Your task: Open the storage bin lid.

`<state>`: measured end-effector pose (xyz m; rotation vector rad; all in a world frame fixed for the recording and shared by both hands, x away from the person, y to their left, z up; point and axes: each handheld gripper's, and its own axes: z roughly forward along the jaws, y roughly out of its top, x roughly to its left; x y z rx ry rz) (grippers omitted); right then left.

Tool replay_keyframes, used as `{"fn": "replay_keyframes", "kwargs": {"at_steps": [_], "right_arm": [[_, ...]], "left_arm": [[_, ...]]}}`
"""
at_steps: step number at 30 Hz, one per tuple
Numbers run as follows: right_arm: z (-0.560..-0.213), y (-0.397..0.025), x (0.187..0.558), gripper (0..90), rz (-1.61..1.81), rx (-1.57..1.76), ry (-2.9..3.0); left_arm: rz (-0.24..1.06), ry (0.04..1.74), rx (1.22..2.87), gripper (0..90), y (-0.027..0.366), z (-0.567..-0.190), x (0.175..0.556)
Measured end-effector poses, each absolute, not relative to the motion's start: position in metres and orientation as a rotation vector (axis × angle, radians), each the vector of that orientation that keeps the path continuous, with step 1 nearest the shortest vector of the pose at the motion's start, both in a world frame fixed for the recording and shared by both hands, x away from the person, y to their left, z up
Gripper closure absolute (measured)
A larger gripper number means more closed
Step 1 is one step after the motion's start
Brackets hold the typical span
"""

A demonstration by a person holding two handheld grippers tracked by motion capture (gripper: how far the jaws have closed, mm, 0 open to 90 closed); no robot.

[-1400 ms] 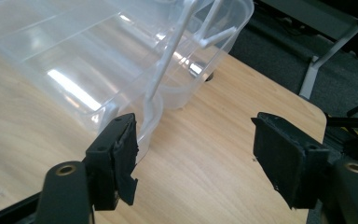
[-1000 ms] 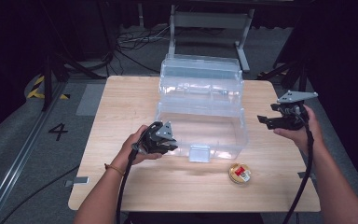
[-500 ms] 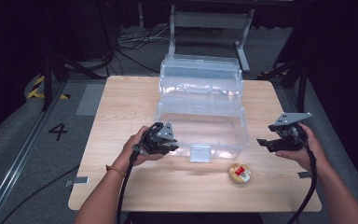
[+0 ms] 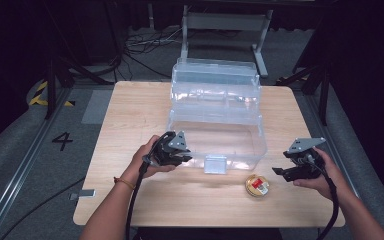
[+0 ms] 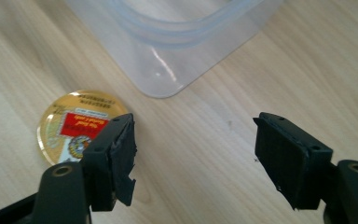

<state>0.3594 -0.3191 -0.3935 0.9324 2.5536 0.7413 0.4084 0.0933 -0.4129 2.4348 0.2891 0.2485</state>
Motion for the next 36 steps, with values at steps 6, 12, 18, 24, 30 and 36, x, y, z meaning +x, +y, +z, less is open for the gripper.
{"fn": "replay_keyframes", "kwargs": {"at_steps": [6,12,18,24,30,36], "right_arm": [[-0.402,-0.314,0.352,27.7,0.730,0.918,2.601],[-0.409,-0.305,0.346,25.5,0.705,0.904,2.660],[-0.419,-0.290,0.345,23.3,0.670,0.880,2.736],[-0.427,-0.276,0.347,22.4,0.639,0.866,2.790],[-0.433,-0.267,0.352,21.1,0.602,0.848,2.833],[-0.436,-0.262,0.355,20.0,0.577,0.838,2.847]], "left_arm": [[0.247,0.290,2.435,75.2,0.093,-0.413,0.409],[0.245,0.289,2.434,75.2,0.094,-0.413,0.409],[0.245,0.288,2.434,75.2,0.094,-0.413,0.409],[0.245,0.286,2.433,75.1,0.094,-0.413,0.409],[0.245,0.286,2.433,75.1,0.094,-0.413,0.409],[0.247,0.285,2.434,75.1,0.094,-0.413,0.409]]}}
